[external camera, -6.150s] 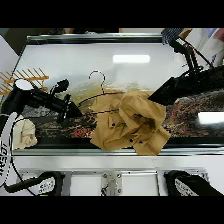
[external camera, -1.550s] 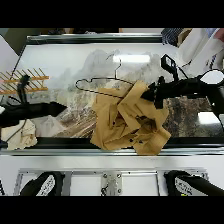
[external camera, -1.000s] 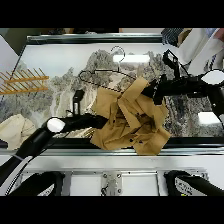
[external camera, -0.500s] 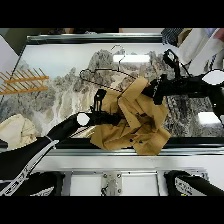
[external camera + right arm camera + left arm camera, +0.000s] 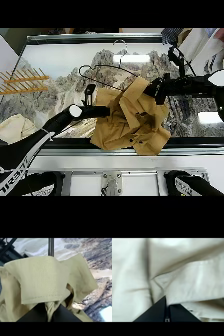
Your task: Fold the clothes and pants, and hang the long-sleeved shirts on hangers.
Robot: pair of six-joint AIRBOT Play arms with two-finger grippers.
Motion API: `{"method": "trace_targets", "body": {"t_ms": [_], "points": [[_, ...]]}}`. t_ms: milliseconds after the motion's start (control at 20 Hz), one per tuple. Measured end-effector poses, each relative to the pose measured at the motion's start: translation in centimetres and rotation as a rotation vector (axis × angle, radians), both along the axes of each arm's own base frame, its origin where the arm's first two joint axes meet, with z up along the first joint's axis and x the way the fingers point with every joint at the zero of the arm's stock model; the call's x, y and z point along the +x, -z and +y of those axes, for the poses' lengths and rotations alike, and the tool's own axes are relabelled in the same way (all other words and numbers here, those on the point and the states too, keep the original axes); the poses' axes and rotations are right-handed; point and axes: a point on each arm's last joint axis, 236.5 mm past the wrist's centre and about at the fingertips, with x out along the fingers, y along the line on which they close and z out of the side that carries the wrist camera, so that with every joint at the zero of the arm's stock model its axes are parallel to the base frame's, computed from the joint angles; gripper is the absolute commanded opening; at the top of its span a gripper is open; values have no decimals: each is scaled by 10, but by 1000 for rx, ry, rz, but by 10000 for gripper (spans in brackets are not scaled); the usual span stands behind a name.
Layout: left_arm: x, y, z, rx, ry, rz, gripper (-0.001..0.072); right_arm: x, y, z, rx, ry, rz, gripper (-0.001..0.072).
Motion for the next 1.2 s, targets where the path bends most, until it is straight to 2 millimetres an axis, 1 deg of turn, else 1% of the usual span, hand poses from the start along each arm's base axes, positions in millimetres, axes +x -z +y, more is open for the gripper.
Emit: {"method": "trace_targets", "body": {"t_ms": [200,300,500,650,800,950,1100,1200], "points": [[20,-23,43,-34,-88,0,13,-15,-16,-2,3,29,13,14],[28,-35,60,-48,-109,-3,13,-25,-21,-2,0,30,27,14],[46,-57,79,-70,-108,-3,13,-41,-27,-3,-8,25,54,14],[57,-66,86,-80,-92,5,13,-49,-27,-6,-27,35,71,13],[64,-74,91,-84,-83,5,13,-53,-19,-13,-74,53,95,13],[54,-73,89,-87,-39,43,13,-60,-10,-23,-138,67,119,13],[53,-75,89,-88,-27,47,13,-63,-3,-34,-200,90,122,13],[47,-74,87,-91,-5,68,13,-64,0,-41,-233,101,119,13]]}}
